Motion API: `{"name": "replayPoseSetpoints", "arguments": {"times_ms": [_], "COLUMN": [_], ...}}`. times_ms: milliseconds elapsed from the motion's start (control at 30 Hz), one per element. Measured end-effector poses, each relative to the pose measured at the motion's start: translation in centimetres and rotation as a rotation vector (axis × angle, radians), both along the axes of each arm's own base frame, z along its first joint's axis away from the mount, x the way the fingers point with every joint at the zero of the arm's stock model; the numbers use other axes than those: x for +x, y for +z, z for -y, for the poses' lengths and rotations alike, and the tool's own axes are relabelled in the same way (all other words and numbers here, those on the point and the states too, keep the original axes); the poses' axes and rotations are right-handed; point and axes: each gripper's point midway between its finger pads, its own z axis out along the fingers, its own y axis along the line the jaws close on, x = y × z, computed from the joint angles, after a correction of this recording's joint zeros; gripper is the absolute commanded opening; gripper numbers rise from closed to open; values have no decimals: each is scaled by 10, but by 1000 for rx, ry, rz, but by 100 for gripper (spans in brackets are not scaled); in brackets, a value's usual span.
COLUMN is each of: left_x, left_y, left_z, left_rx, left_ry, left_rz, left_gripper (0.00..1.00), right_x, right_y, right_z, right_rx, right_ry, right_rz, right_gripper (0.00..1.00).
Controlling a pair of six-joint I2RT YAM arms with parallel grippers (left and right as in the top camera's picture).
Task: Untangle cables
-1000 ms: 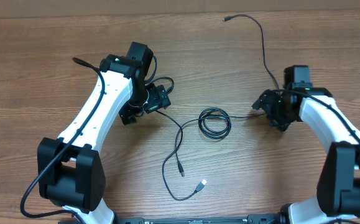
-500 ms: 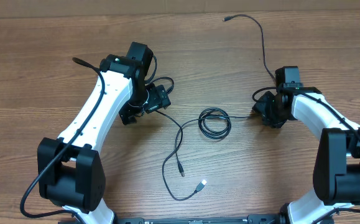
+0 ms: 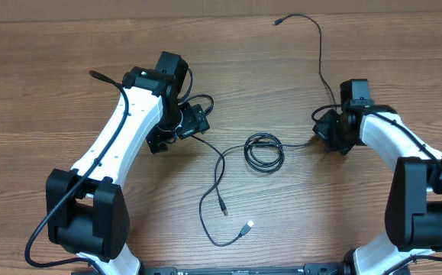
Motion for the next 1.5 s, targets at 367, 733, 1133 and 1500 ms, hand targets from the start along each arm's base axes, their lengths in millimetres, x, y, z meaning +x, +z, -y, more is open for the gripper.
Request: {"name": "replayPoseSetpoints", "arguments": {"times_ms": [367, 733, 1133, 1500], "left_x": [0, 0, 0, 0], "left_y": [0, 0, 0, 0], "left_z": [0, 0, 0, 0], "left_rx": [0, 0, 0, 0], "left_ry": [0, 0, 0, 0], "left_rz": [-1, 0, 0, -1], "left_gripper": [100, 99, 99, 100], "right_x": [77, 143, 163, 167], "right_y": [153, 349, 517, 441], "right_z": [25, 26, 50, 122], "right_rx": [107, 130, 113, -46], "right_ry": [14, 96, 73, -159], "right_rz": [257, 843, 1517, 1220], "right_gripper": [4, 4, 4, 4]}}
